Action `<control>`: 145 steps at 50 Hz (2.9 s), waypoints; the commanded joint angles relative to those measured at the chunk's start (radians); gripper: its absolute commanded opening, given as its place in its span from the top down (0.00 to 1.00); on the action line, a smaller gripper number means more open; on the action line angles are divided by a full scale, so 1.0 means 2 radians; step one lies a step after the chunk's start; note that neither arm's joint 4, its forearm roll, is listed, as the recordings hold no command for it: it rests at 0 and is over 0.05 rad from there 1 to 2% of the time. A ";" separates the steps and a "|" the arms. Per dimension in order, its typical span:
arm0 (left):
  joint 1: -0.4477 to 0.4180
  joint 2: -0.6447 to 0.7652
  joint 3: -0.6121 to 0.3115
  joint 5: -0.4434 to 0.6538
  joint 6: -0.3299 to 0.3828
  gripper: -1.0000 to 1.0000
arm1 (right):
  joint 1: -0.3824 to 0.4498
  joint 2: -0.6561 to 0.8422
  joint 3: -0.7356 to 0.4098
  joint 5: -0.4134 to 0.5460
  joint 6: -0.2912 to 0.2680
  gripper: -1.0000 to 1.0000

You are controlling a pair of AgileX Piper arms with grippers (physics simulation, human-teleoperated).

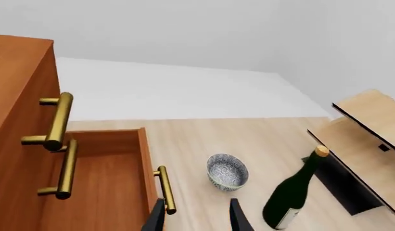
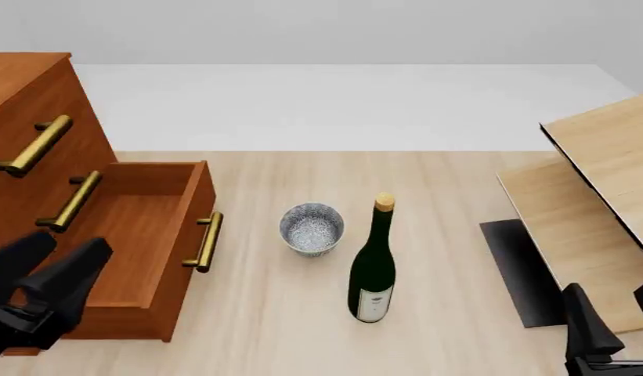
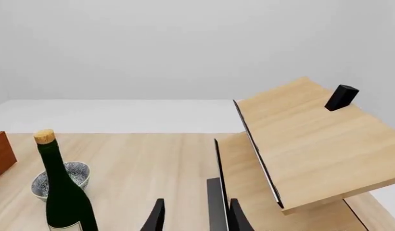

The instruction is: Close the bottom drawer of the cabinet and open the top drawer.

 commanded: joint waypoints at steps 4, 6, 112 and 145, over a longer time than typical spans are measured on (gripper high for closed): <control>-0.061 0.068 -0.013 0.003 -0.064 0.00 | 0.000 0.000 0.000 -0.001 -0.001 0.00; -0.060 0.074 -0.014 0.004 -0.062 0.00 | 0.000 0.000 0.000 -0.001 -0.001 0.00; 0.045 0.382 0.169 -0.298 -0.010 0.00 | 0.001 0.002 0.000 -0.001 0.002 0.00; 0.165 0.396 0.167 -0.320 0.032 0.00 | 0.000 0.001 0.000 -0.001 0.001 0.00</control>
